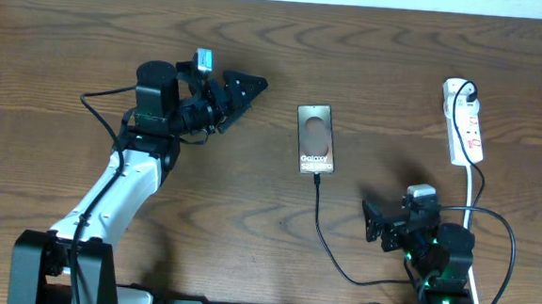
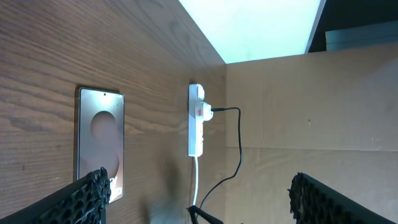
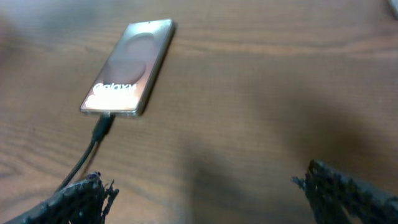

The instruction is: Plug charger to phone and switch on socket

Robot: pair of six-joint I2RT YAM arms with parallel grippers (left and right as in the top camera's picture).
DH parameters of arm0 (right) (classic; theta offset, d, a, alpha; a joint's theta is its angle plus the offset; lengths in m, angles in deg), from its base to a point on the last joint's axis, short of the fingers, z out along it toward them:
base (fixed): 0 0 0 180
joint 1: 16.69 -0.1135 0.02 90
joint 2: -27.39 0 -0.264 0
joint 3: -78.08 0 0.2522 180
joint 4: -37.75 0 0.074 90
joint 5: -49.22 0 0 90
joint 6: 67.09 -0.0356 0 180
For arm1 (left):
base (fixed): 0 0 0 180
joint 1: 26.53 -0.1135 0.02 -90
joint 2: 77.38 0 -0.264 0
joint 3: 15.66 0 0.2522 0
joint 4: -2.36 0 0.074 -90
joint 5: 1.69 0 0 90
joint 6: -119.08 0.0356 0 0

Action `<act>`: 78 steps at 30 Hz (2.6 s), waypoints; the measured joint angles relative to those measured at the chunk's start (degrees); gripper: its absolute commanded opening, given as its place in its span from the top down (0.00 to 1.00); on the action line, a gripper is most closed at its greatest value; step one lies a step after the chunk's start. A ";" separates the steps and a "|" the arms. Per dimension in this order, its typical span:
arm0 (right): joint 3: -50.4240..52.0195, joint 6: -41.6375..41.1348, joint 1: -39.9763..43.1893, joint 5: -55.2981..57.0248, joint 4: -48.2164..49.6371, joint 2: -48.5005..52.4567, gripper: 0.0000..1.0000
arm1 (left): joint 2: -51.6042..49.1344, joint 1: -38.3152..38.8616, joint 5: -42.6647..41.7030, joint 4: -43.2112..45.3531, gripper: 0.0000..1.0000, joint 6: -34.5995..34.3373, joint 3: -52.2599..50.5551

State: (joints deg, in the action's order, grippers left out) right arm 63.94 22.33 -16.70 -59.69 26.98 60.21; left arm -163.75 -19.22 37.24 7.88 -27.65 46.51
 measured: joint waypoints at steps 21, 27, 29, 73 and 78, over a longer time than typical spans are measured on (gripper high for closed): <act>0.02 0.02 0.00 -0.42 -5.38 -24.24 0.01 | 0.00 0.00 -0.02 0.00 0.06 0.02 0.00; 0.02 0.02 0.00 -0.42 -5.40 -26.58 0.01 | 0.00 0.00 -0.02 0.02 0.06 0.00 0.00; 0.02 0.02 0.00 -0.44 -5.31 -30.10 0.01 | 0.00 0.00 -0.02 -0.02 0.06 0.00 0.00; 0.02 0.02 0.00 -0.61 -5.35 -31.98 0.01 | 0.00 0.00 -0.02 0.00 0.07 0.00 0.00; 0.02 0.02 0.00 -0.61 -5.35 -31.98 0.01 | 0.07 0.00 -0.02 -0.15 0.06 0.00 0.00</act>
State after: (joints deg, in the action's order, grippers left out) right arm 63.96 22.35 -16.70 -60.31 21.62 28.24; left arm -163.68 -19.22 37.22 7.73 -27.65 46.51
